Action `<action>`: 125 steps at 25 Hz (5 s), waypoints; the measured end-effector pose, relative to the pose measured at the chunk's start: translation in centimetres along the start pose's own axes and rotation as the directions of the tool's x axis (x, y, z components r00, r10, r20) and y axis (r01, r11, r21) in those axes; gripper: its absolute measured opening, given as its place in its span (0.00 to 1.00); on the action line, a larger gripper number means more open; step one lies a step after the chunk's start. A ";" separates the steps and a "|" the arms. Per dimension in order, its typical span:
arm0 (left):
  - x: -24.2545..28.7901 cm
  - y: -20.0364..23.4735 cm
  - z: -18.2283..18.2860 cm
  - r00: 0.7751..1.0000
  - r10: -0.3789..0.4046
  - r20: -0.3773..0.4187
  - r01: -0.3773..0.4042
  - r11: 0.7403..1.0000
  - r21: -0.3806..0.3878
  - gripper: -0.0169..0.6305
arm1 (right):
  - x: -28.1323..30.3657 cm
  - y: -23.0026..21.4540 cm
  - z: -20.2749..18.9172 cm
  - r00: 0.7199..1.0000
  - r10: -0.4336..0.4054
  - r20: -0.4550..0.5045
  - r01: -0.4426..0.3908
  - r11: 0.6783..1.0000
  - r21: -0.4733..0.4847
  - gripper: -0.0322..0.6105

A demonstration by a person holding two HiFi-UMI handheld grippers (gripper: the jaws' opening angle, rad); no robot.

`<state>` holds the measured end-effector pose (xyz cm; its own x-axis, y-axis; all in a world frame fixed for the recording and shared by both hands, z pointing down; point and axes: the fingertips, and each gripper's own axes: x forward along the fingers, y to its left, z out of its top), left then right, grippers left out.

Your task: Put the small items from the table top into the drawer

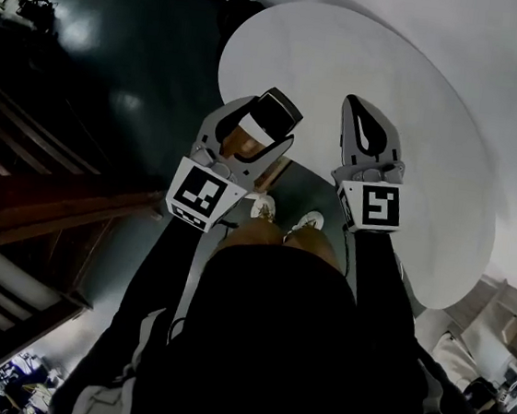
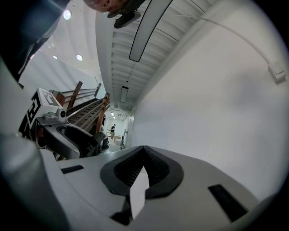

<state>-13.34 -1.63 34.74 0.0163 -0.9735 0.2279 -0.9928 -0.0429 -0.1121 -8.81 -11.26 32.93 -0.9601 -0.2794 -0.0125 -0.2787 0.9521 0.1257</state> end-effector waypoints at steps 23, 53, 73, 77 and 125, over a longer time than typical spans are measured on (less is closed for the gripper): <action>-5.5 2.5 -30.1 0.681 -0.171 -0.712 0.294 0.954 0.052 0.53 | 3.5 6.5 -5.1 0.979 0.054 -0.195 -0.049 0.998 0.031 0.09; 0.7 -3.4 -51.1 0.259 -0.256 -0.931 0.856 0.507 0.098 0.54 | -4.8 3.1 -9.7 0.881 -0.180 -0.437 0.188 0.982 -0.025 0.09; -2.6 2.8 -30.1 0.686 -0.209 -0.697 0.449 0.876 0.179 0.53 | -0.9 4.1 -2.5 0.972 -0.159 -0.176 0.162 0.987 0.006 0.09; -1.8 3.8 -21.1 0.826 -0.160 -0.541 0.300 0.937 0.180 0.53 | -1.4 3.4 -2.1 0.969 -0.166 -0.185 0.166 0.986 -0.016 0.09; -7.1 9.1 1.2 0.980 0.184 0.071 -0.188 0.980 0.059 0.05 | 2.0 8.7 0.3 0.996 0.000 -0.092 0.000 1.000 0.000 0.09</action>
<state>-22.34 4.59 30.93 -0.1579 -0.9783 0.1343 -0.9694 0.1277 -0.2097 -13.19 -3.54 33.71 -0.9539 -0.2896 0.0791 -0.2787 0.9521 0.1257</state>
